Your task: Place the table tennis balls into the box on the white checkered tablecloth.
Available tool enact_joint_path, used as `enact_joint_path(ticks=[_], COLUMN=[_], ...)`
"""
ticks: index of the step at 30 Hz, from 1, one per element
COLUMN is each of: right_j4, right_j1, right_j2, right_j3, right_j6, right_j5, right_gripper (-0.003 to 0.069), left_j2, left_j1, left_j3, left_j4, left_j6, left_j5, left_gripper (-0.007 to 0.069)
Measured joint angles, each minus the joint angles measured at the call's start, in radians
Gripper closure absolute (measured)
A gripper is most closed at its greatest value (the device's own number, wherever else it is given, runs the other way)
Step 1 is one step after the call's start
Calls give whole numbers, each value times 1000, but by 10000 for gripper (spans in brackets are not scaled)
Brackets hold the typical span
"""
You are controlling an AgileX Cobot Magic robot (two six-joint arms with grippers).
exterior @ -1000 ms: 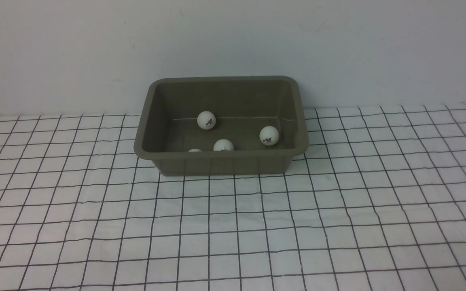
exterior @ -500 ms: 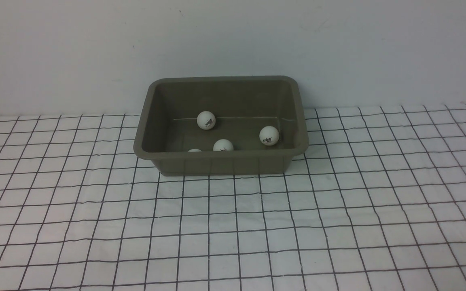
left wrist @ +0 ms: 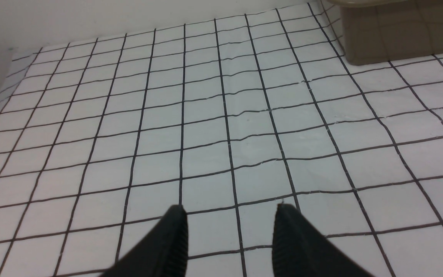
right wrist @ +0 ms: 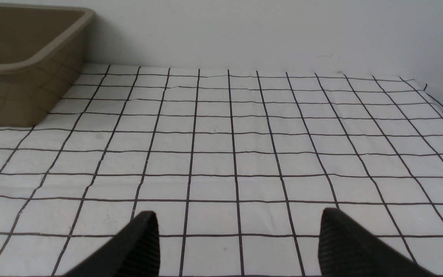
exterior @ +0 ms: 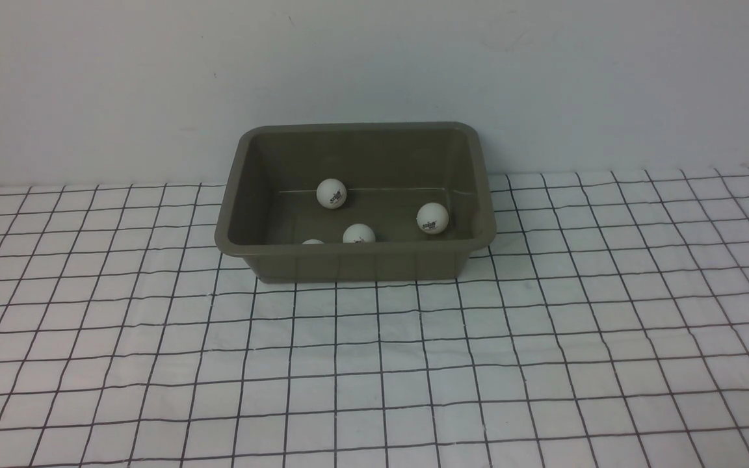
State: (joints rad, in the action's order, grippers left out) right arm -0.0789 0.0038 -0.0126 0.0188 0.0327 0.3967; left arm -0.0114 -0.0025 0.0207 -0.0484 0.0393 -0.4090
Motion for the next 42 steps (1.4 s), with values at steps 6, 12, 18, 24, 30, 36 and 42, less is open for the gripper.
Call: enact_joint_path(ticks=[6, 12, 18, 24, 30, 36, 42], right_j4=[0, 0, 1, 1, 1, 1, 1], right_j1=[0, 0, 0, 0, 0, 0, 0], right_j2=[0, 0, 0, 0, 0, 0, 0], right_j3=[0, 0, 0, 0, 0, 0, 0], right_j6=[0, 1, 31, 42, 45, 45, 45], right_j5=[0, 0, 0, 0, 0, 0, 0], right_gripper=[156, 156, 156, 156, 156, 156, 156], left_j2=[0, 0, 0, 0, 0, 0, 0], left_j1=[0, 0, 0, 0, 0, 0, 0], left_j3=[0, 0, 0, 0, 0, 0, 0], left_j4=[0, 0, 0, 0, 0, 0, 0], left_j6=[0, 0, 0, 0, 0, 0, 0], left_j5=[0, 0, 0, 0, 0, 0, 0], left_gripper=[346, 346, 346, 346, 346, 346, 346])
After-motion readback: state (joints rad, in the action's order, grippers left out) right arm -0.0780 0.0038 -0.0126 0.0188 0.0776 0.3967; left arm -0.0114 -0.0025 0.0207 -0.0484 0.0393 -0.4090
